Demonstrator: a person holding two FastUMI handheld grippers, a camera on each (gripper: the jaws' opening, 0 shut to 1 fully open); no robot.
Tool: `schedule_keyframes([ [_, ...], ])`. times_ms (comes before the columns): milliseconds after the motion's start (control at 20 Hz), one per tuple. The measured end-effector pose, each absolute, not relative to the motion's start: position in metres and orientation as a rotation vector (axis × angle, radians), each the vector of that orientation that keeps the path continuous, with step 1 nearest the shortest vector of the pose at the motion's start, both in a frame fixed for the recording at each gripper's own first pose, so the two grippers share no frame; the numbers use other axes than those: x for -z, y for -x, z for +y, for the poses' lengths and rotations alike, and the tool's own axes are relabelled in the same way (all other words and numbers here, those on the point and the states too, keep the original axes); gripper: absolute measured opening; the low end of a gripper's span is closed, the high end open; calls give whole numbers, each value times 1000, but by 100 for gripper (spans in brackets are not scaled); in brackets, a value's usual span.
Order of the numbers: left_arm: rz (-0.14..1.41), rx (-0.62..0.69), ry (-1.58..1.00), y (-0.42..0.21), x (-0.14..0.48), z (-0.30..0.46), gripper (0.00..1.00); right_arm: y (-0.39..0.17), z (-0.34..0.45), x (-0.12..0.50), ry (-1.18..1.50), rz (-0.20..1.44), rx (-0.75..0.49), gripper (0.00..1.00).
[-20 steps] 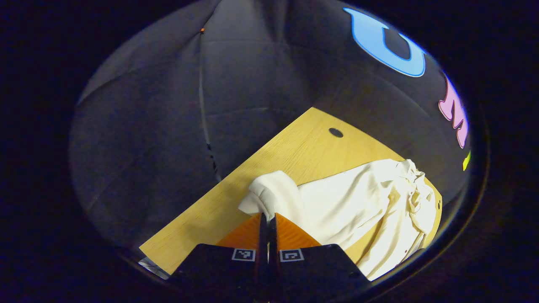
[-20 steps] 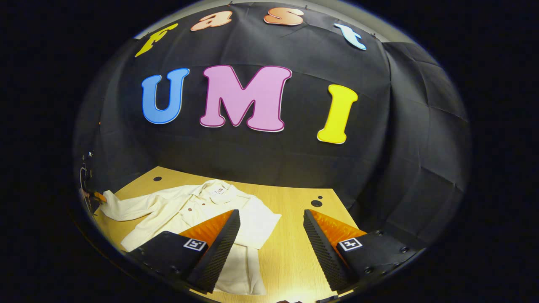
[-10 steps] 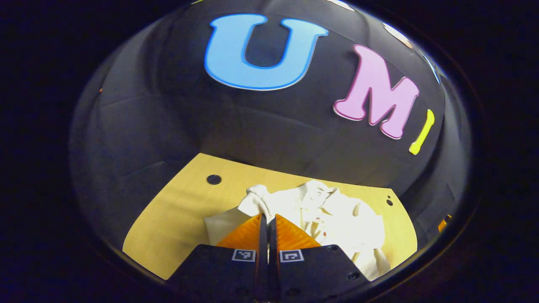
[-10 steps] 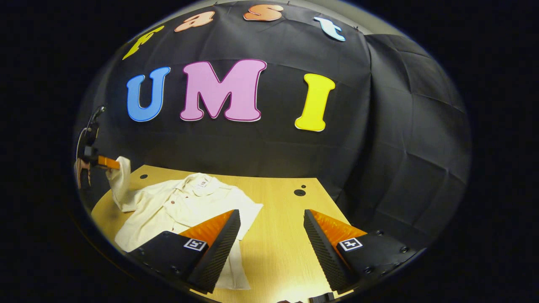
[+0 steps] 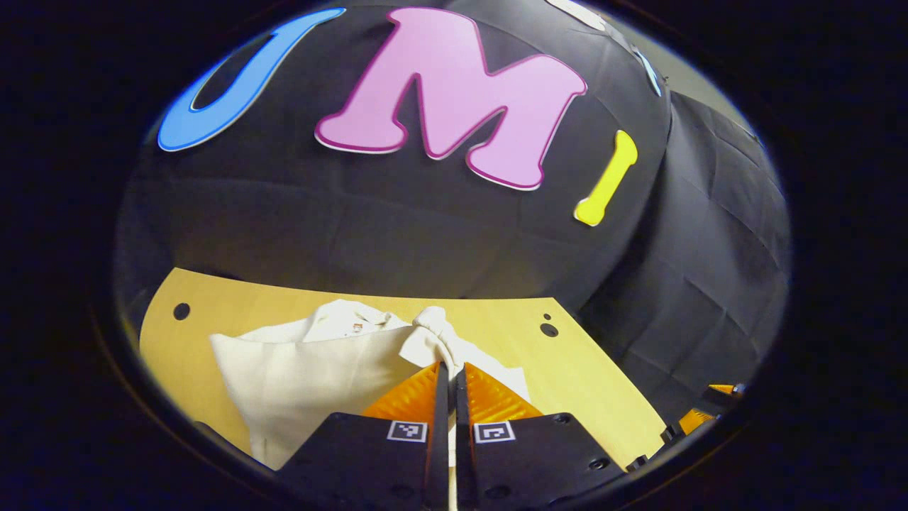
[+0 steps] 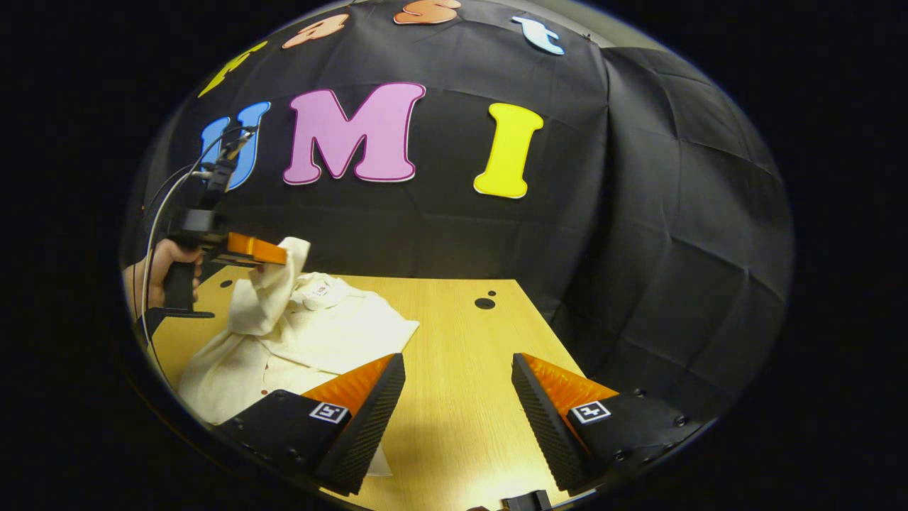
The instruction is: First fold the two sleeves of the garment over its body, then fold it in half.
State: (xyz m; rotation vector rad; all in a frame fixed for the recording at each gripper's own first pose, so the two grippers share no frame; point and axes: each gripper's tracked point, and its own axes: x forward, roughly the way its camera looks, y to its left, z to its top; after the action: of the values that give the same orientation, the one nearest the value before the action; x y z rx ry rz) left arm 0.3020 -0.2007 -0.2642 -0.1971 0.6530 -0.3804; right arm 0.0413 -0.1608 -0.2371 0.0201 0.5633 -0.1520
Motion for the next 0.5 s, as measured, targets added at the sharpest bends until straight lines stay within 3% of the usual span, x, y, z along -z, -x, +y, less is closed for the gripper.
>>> schedule_keyframes([
  [150,680,425,242,-304,278,-244,24,-44,-163,252,-11,583,147,97],
  [200,680,445,260,-304,279,-255,40,-44,-161,257,-17,595,143,97],
  [250,678,457,268,-302,283,-260,47,-44,-159,263,-27,606,139,97],
  [300,669,463,266,-301,281,-263,63,-44,-157,268,-38,615,133,97],
  [350,656,468,255,-298,282,-262,67,-43,-155,274,-46,626,129,97],
  [400,646,475,236,-295,281,-259,92,-41,-152,279,-55,639,123,97],
  [500,617,468,195,-283,280,-241,95,-36,-142,294,-68,675,101,97],
])
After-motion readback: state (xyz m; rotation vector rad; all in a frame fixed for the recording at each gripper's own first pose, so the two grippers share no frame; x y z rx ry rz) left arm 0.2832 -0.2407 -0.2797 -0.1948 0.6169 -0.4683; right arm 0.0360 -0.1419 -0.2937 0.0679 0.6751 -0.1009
